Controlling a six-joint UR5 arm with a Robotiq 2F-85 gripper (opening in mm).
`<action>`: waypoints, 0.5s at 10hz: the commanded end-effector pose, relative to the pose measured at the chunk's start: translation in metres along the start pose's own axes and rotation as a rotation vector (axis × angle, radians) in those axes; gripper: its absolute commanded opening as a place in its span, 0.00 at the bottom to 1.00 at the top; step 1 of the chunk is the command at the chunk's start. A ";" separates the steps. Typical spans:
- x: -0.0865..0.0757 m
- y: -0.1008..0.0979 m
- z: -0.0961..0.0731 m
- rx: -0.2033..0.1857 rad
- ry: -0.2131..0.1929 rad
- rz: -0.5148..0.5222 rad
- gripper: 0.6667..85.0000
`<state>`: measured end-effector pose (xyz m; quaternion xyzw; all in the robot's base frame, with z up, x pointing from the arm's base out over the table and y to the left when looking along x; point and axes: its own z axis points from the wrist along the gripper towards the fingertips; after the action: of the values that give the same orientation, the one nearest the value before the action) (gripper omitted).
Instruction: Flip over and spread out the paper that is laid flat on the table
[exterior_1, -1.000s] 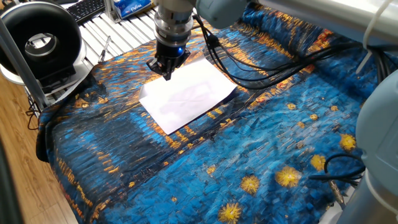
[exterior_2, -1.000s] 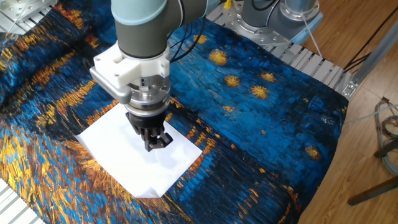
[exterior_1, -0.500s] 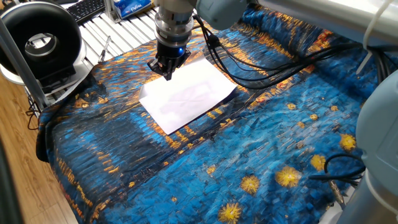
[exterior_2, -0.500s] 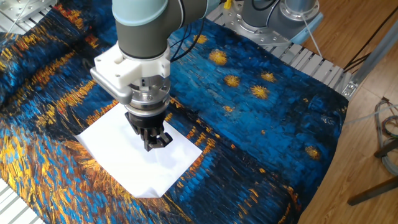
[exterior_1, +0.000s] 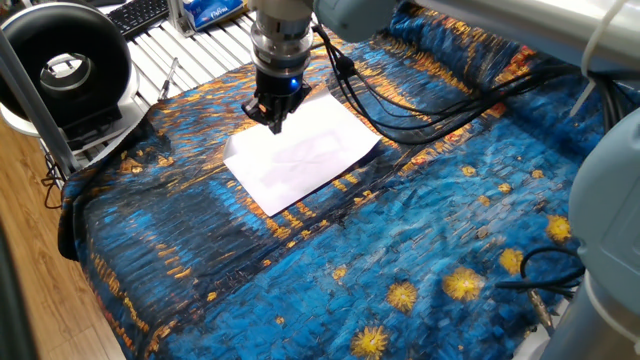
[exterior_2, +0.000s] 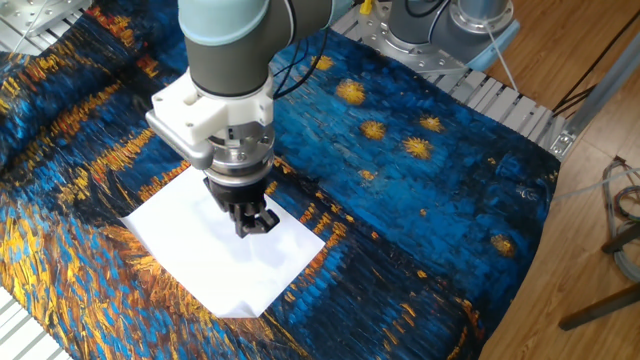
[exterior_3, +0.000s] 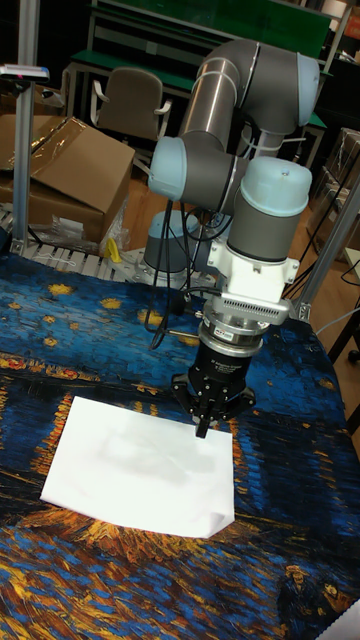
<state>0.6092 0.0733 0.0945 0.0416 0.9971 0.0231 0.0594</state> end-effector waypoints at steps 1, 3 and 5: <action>0.010 0.006 -0.001 -0.028 0.040 0.036 0.00; 0.014 -0.018 -0.002 0.066 0.056 0.026 0.00; 0.012 0.001 -0.001 -0.009 0.048 0.019 0.06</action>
<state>0.5984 0.0666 0.0932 0.0496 0.9979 0.0098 0.0393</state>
